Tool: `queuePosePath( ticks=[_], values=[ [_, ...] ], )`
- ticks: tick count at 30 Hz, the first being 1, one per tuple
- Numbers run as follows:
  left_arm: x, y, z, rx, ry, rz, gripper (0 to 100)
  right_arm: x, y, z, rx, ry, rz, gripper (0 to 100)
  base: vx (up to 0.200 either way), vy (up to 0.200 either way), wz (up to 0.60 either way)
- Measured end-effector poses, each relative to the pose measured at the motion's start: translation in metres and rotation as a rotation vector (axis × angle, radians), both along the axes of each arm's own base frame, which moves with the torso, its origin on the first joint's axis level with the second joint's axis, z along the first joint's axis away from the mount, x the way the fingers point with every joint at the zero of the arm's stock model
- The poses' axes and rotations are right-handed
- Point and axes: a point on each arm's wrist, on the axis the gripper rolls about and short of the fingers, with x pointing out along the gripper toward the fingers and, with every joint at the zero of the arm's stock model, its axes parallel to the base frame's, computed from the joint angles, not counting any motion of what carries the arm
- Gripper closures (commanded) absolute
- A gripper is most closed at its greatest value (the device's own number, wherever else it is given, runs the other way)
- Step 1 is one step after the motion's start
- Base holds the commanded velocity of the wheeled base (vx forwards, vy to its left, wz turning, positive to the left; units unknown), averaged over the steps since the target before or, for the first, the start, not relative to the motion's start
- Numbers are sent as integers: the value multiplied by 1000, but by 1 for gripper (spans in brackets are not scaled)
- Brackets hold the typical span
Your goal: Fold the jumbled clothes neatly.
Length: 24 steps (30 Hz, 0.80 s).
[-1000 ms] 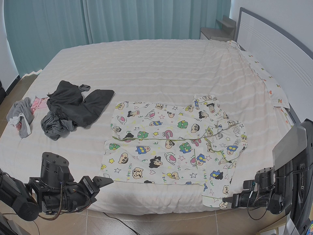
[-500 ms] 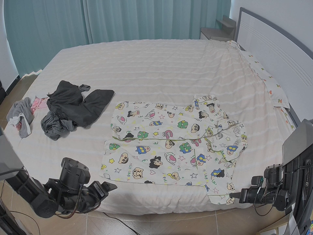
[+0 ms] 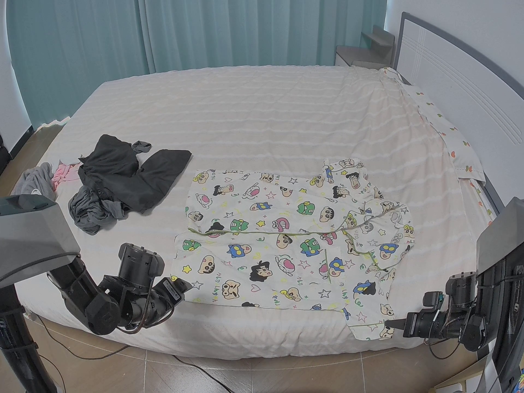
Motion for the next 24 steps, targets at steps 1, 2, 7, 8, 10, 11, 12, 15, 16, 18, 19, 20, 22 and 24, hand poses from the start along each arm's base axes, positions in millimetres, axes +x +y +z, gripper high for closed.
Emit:
queuePosePath(
  ticks=[1,2,7,8,10,11,12,15,16,18,19,20,22,24],
  values=[
    [3,0,-1,1,-1,5,0,0,0,0,1,-1,0,100,0,0,0],
    [6,1,-2,1,-3,11,0,0,0,1,1,-2,0,100,0,0,0],
    [18,1,-9,15,-5,13,0,0,0,2,2,-10,-1,100,0,0,0],
    [21,1,-10,17,-7,13,0,1,0,3,2,-11,-2,100,0,0,0],
    [27,-1,-12,18,-12,16,0,1,0,3,6,-11,-5,100,0,0,0],
    [29,-1,-13,20,-12,16,0,1,0,4,9,-11,-8,100,0,0,0],
    [32,-3,-15,21,-13,17,0,1,0,4,13,-8,-12,100,0,0,0],
    [38,-4,-21,42,-11,30,0,1,0,5,17,-9,-15,100,0,0,0],
    [41,-5,-23,48,-13,35,0,1,0,5,17,-9,-15,100,0,0,0],
    [46,-7,-27,56,-15,42,100,1,0,5,17,-10,-15,100,0,0,0],
    [48,-7,-28,59,-15,42,100,1,0,5,17,-10,-15,100,0,0,0],
    [49,-8,-30,61,-14,42,100,1,0,5,17,-10,-15,100,0,0,0],
    [50,-9,-32,64,-12,40,100,1,0,5,17,-10,-15,100,0,0,0],
    [51,-10,-34,65,-8,35,100,1,0,5,17,-10,-14,100,0,0,0]
  ],
)
